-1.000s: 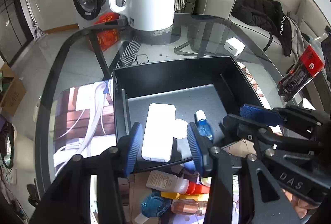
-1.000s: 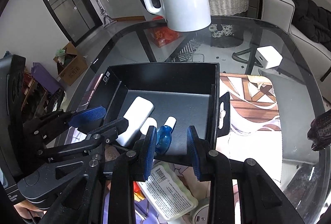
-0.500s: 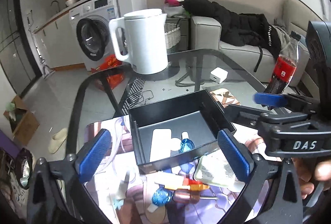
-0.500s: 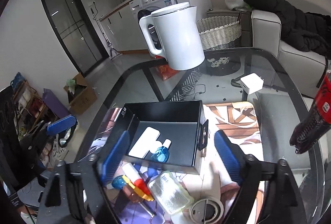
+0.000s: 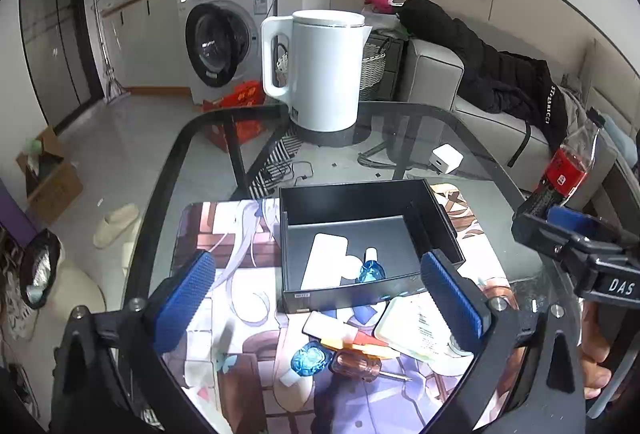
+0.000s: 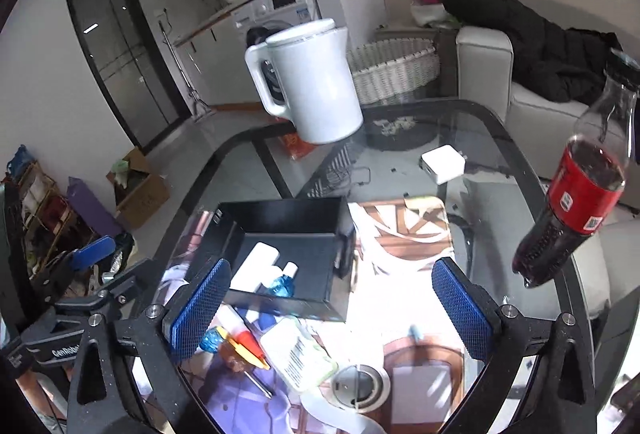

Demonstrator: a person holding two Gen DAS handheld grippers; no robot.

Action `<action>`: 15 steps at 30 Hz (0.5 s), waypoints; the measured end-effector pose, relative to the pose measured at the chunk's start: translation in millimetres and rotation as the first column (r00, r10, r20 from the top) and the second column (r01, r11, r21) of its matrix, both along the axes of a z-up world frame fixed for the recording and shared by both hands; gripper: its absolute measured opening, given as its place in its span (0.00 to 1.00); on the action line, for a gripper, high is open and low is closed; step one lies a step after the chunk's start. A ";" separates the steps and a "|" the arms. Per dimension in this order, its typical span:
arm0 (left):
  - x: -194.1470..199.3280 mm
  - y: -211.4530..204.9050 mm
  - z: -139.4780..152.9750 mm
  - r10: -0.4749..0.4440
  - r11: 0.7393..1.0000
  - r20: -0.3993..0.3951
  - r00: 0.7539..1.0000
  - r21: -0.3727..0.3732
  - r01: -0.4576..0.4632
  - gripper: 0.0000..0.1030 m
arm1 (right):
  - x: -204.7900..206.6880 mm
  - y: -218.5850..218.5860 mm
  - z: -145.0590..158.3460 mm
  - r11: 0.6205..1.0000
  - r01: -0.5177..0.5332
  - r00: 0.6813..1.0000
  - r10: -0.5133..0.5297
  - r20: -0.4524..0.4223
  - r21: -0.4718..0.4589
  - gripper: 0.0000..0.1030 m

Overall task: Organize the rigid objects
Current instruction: 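Open and raise both tools away from the black box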

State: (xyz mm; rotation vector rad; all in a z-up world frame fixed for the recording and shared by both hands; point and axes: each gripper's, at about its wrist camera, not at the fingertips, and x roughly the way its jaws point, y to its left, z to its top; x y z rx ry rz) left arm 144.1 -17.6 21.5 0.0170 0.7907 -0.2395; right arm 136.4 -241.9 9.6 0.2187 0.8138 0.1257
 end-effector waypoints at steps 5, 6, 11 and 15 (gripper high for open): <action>-9.8 1.5 -1.0 0.016 0.997 0.065 0.998 0.070 -0.021 1.00 | -3.7 0.3 0.1 0.999 0.034 0.999 -0.034 0.012 -0.042 0.99; -13.0 0.6 -0.8 0.026 0.996 0.090 0.996 0.087 -0.033 1.00 | -5.0 2.4 2.2 0.998 0.034 0.999 -0.032 0.029 -0.058 0.99; -26.9 -2.7 3.4 0.019 0.993 0.173 0.985 0.115 -0.040 1.00 | -10.7 10.0 8.9 0.996 0.009 0.996 -0.002 0.085 -0.087 0.99; -25.9 1.5 1.6 0.016 0.995 0.150 0.989 0.095 -0.031 1.00 | -21.1 5.7 17.0 1.000 -0.013 0.988 0.017 0.152 -0.027 0.99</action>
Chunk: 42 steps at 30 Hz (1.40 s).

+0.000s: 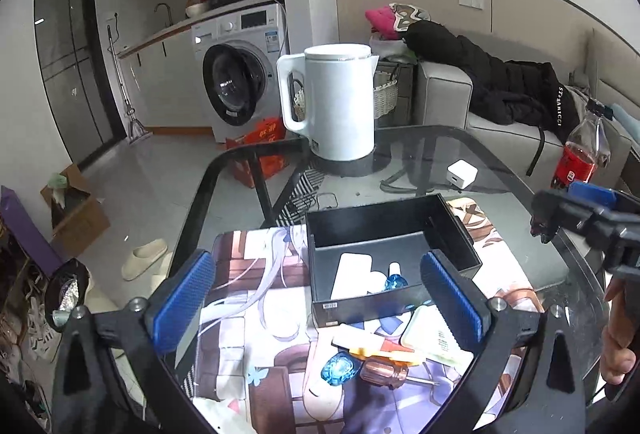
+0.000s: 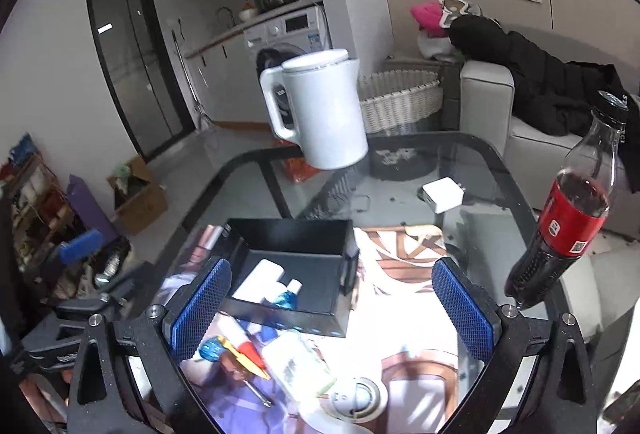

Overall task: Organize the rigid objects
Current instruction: 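Open and raise both tools away from the black box, then lower the left tool toward the second blue bottle while the right tool lowers toward the grey lid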

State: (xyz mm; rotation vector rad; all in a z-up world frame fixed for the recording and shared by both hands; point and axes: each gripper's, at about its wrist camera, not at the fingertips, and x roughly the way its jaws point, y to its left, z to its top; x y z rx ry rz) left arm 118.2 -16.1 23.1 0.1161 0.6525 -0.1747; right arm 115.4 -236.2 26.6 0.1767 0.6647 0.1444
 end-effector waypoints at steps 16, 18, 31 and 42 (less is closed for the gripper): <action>4.5 1.7 -10.5 -0.075 0.997 -0.101 0.992 0.006 0.076 1.00 | 2.4 5.9 -7.5 0.996 -0.051 0.996 0.045 -0.082 -0.071 0.99; 5.0 -2.0 -16.7 -0.082 0.996 -0.121 0.989 0.032 0.087 1.00 | 3.4 3.7 -12.1 0.996 -0.043 0.994 0.035 -0.108 -0.072 0.99; 19.9 -8.8 -70.7 -0.109 0.981 -0.372 0.922 0.111 0.161 0.98 | 25.1 5.9 -86.3 0.985 -0.141 0.884 0.079 -0.461 -0.100 0.86; 29.0 -5.4 -105.4 -0.102 0.977 -0.482 0.870 0.114 0.178 0.92 | 30.4 12.0 -125.9 0.976 -0.198 0.808 0.108 -0.580 -0.093 0.82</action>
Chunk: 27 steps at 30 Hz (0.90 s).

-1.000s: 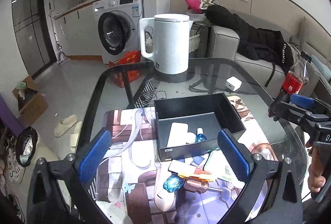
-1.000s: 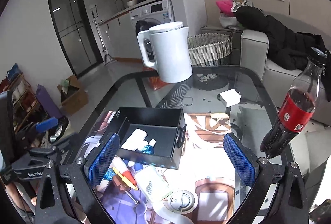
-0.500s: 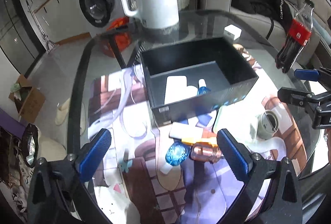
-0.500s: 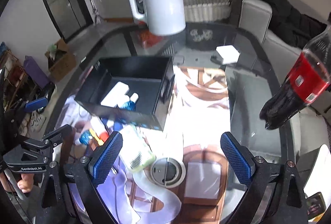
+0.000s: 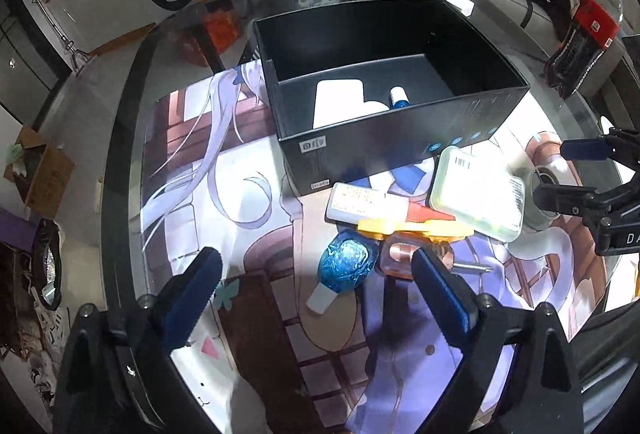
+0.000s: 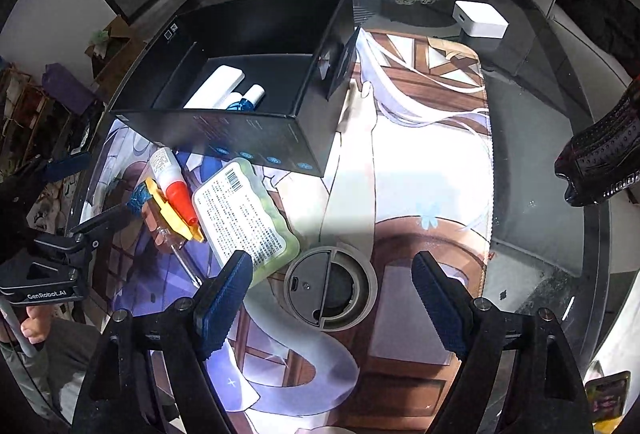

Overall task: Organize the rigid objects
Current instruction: 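Lower the left tool toward the second blue bottle while the right tool lowers toward the grey lid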

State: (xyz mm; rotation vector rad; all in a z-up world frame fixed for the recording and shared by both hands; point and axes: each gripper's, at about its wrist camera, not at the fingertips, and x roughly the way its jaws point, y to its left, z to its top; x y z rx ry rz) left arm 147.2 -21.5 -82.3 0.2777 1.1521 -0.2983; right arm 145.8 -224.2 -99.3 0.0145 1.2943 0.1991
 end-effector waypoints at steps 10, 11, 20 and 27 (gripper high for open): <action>4.0 2.0 -10.5 -0.011 1.000 -0.041 0.999 0.002 0.011 0.87 | 0.2 8.0 -9.6 1.000 -0.027 0.999 0.026 -0.031 -0.013 0.82; 5.1 3.3 -10.7 -0.009 1.000 -0.048 0.999 -0.002 0.009 0.86 | 0.6 7.7 -9.8 1.000 -0.026 0.999 0.026 -0.033 -0.011 0.82; 11.6 6.0 -26.2 -0.020 1.000 -0.107 0.994 0.018 0.022 0.73 | -0.1 3.9 -10.0 1.000 -0.027 0.999 0.027 -0.035 -0.001 0.80; 17.9 -7.1 -30.0 -0.037 0.999 -0.109 0.993 -0.009 0.036 0.55 | -0.6 12.5 -15.4 0.999 -0.050 0.997 0.050 -0.058 -0.007 0.72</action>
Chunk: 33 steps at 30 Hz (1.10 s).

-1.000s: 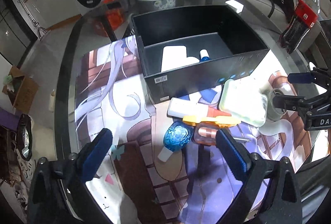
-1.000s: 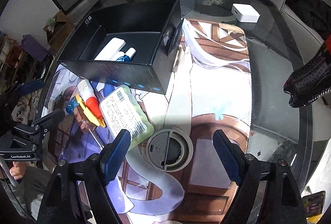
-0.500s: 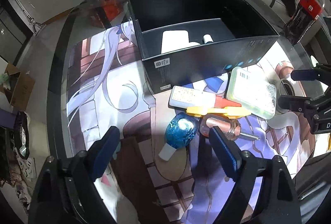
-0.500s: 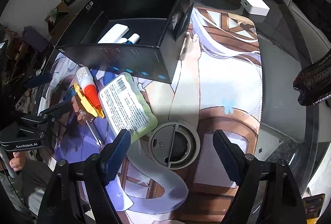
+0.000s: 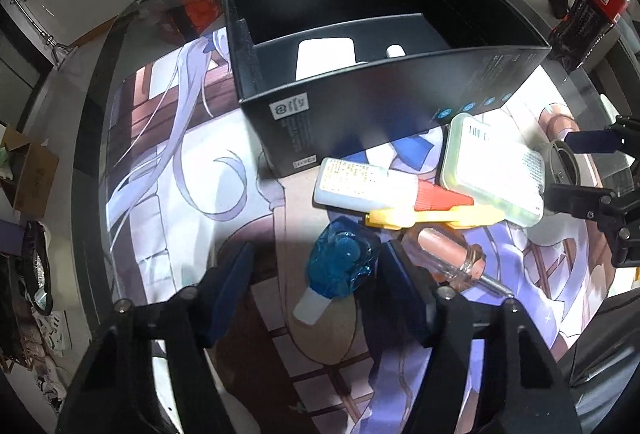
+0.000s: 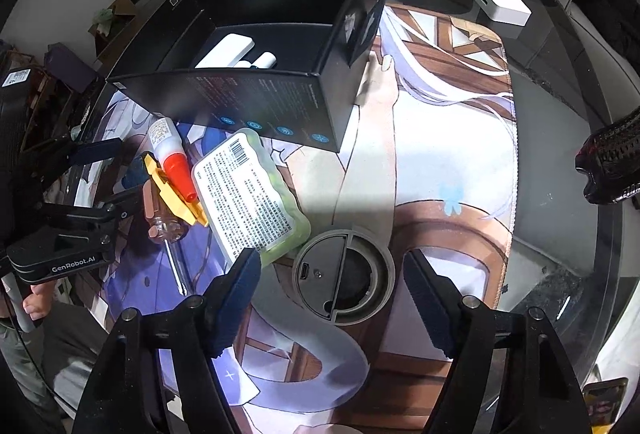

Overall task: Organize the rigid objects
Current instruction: 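Lower the left tool toward the second blue bottle while the right tool lowers toward the grey lid, then grasp the blue-capped bottle with the left tool while the right tool grasps the grey round lid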

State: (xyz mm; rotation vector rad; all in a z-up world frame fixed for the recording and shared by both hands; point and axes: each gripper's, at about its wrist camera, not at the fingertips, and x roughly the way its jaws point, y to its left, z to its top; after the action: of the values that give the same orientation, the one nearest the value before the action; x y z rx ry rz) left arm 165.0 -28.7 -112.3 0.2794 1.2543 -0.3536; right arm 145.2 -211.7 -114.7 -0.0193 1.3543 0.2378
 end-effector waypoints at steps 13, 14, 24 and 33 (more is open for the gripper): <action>-0.5 8.6 2.0 0.047 0.999 -0.023 0.999 -0.016 -0.047 0.34 | -5.8 14.5 -7.0 0.997 -0.059 0.998 0.058 -0.021 -0.049 0.60; -0.1 8.4 1.8 0.051 0.999 -0.016 0.999 -0.008 -0.051 0.43 | -5.2 14.8 -7.5 0.997 -0.059 0.998 0.058 -0.021 -0.049 0.60; 5.4 8.2 0.3 0.060 0.998 -0.015 0.998 -0.024 -0.060 0.28 | -6.9 20.6 -9.8 0.992 -0.080 0.997 0.078 -0.022 -0.097 0.57; -0.7 18.5 14.6 0.091 0.994 0.003 0.996 -0.055 -0.091 0.28 | -5.2 18.8 -1.2 0.992 -0.063 0.998 0.064 0.006 -0.106 0.55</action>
State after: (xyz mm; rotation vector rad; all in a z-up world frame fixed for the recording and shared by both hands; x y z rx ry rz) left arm 164.3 -10.2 -97.8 0.1754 1.2456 -0.3082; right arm 140.0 -192.9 -115.9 -0.1518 1.3574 0.2191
